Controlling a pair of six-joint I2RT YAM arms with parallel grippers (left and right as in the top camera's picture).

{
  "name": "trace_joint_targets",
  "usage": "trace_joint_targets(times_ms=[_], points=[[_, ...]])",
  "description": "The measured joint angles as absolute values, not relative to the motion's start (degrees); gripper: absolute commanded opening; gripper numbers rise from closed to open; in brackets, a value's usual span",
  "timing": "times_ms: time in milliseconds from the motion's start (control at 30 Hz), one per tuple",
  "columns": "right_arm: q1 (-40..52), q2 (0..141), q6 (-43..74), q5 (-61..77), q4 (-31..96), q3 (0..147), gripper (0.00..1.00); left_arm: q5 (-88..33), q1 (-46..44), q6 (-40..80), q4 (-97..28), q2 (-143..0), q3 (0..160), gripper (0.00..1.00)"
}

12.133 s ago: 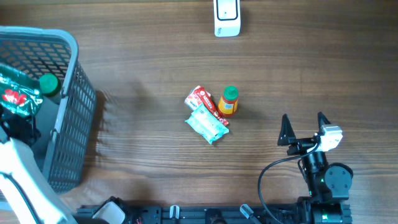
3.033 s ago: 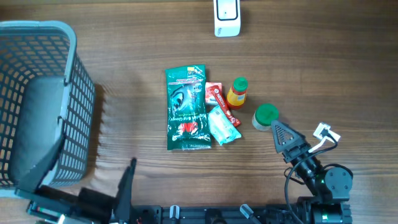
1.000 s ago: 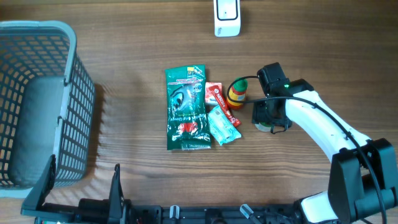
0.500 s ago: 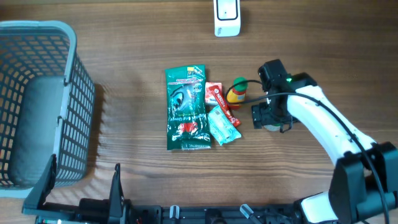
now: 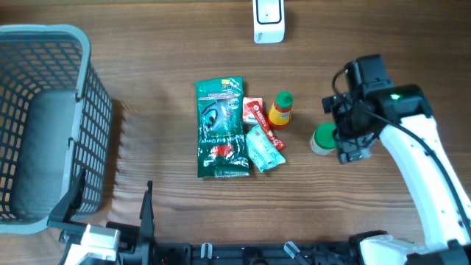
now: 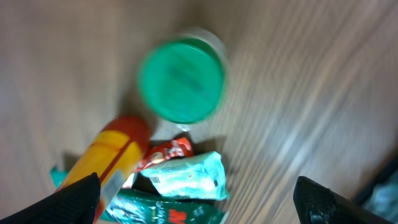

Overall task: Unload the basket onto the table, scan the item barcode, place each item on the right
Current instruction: 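Reach the right gripper down and grasp the green-capped bottle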

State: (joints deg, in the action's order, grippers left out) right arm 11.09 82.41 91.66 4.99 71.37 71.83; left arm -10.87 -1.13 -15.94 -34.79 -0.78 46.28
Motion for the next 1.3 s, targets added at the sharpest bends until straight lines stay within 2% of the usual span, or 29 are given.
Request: trace_joint_targets(times_ms=[133,400,467,533,667,833,900,933,967,1033,1067,1100,1133,1300], points=[[11.09,90.13,103.77,8.16,69.08,71.29,1.00,-10.90,-1.13,-15.94,-34.74,-0.78,46.22,1.00],[11.09,97.58,110.37,5.58,63.33,71.26,0.99,-10.90,-1.13,-15.94,-34.76,-0.78,46.22,1.00],[11.09,99.88,110.76,4.51,63.00,71.26,0.94,-10.90,-1.13,-15.94,-34.76,-0.78,46.22,1.00],[11.09,101.86,110.24,3.09,62.98,71.26,0.77,-10.87,-1.13,-15.94,-34.76,-0.78,46.22,1.00],[11.09,104.27,107.63,0.84,63.42,71.22,0.66,-10.90,-1.13,-15.94,-34.79,-0.78,46.22,1.00],[11.09,104.25,94.59,-2.20,63.31,71.29,0.66,-10.90,-1.13,-15.97,-34.76,-0.78,46.22,1.00],[11.07,104.25,77.84,-3.81,58.78,71.26,0.67,-10.90,-1.13,-15.94,-34.76,-0.78,46.22,1.00],[11.05,104.25,66.15,-3.64,56.84,71.29,0.71,-10.90,-1.13,-15.94,-34.79,-0.78,46.22,1.00],[11.05,104.25,57.32,-3.01,56.86,71.29,0.79,-10.87,-1.13,-15.94,-34.89,-0.78,46.22,1.00],[11.05,104.25,42.28,-1.83,58.08,71.29,0.88,-10.90,-1.13,-15.94,-35.00,-0.78,46.22,1.00],[11.05,104.29,37.76,-1.28,58.87,71.26,0.91,-10.90,-1.13,-15.94,-35.05,-0.78,46.22,1.00],[11.05,104.36,32.16,-1.08,59.16,71.22,0.99,-10.90,-1.13,-15.94,-35.03,-0.78,46.22,1.00],[11.05,104.42,27.40,-0.23,59.68,71.16,1.00,-10.90,-1.13,-15.94,-35.05,-0.78,46.22,1.00],[11.05,104.42,18.65,-0.03,65.47,71.42,1.00,-10.90,-1.13,-15.94,-35.03,-0.78,46.22,1.00]])
